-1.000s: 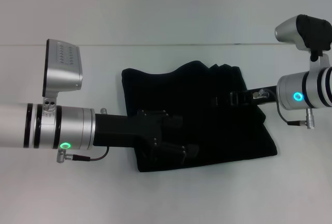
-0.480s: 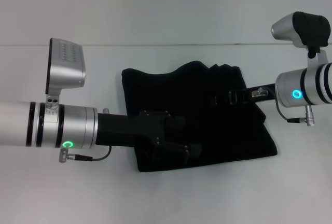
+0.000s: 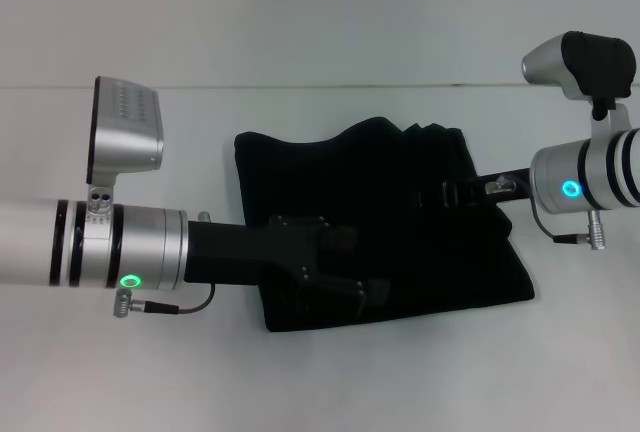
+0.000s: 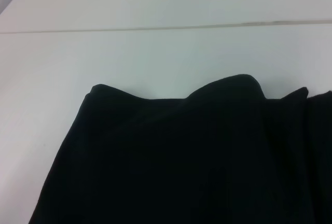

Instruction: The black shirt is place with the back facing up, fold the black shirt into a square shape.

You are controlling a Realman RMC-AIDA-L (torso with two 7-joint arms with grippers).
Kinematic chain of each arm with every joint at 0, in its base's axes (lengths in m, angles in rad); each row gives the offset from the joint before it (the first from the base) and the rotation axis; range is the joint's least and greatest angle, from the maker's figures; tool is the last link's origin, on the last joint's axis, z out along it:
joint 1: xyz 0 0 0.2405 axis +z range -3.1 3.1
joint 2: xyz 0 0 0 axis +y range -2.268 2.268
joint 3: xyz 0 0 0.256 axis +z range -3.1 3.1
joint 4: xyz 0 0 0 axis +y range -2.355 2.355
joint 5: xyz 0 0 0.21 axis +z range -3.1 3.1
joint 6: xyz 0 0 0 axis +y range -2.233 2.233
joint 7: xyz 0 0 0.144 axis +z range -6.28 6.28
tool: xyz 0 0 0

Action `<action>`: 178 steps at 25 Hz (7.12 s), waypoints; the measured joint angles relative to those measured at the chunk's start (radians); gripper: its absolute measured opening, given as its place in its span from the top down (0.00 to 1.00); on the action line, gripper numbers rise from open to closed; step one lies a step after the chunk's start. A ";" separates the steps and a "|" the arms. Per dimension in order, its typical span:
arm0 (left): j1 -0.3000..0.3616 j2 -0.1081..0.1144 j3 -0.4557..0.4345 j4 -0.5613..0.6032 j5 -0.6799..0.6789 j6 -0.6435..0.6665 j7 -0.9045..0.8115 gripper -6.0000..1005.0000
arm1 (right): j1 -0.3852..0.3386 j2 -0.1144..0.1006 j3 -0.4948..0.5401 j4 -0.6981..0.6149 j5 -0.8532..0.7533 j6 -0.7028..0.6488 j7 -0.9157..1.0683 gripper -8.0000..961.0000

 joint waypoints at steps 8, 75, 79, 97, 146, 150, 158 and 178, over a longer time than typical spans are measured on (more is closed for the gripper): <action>0.005 0.000 -0.001 0.000 0.000 -0.003 0.000 0.09 | -0.006 0.004 0.001 0.001 0.003 0.002 -0.002 0.72; 0.006 0.000 -0.012 0.000 0.000 -0.020 0.000 0.11 | -0.130 -0.016 0.081 -0.110 0.139 -0.076 -0.112 0.48; 0.006 0.000 -0.012 0.000 0.000 -0.025 0.000 0.11 | -0.108 -0.026 0.087 -0.104 0.139 -0.082 -0.077 0.31; 0.005 0.006 -0.015 0.001 0.000 -0.038 0.000 0.11 | -0.051 -0.044 0.078 -0.008 0.134 -0.027 -0.022 0.22; 0.029 0.010 -0.064 0.000 -0.017 -0.076 -0.023 0.13 | -0.043 -0.015 0.052 0.105 0.424 0.156 -0.085 0.52; 0.030 0.011 -0.064 0.000 -0.016 -0.075 -0.023 0.13 | -0.039 -0.011 0.052 0.106 0.424 0.159 -0.085 0.61; 0.032 0.011 -0.059 0.000 -0.013 -0.074 -0.023 0.13 | -0.045 -0.025 0.052 0.107 0.425 0.169 -0.084 0.84; 0.024 0.012 -0.058 -0.009 -0.012 -0.079 -0.063 0.14 | -0.039 -0.048 0.038 0.095 0.327 0.141 0.070 0.79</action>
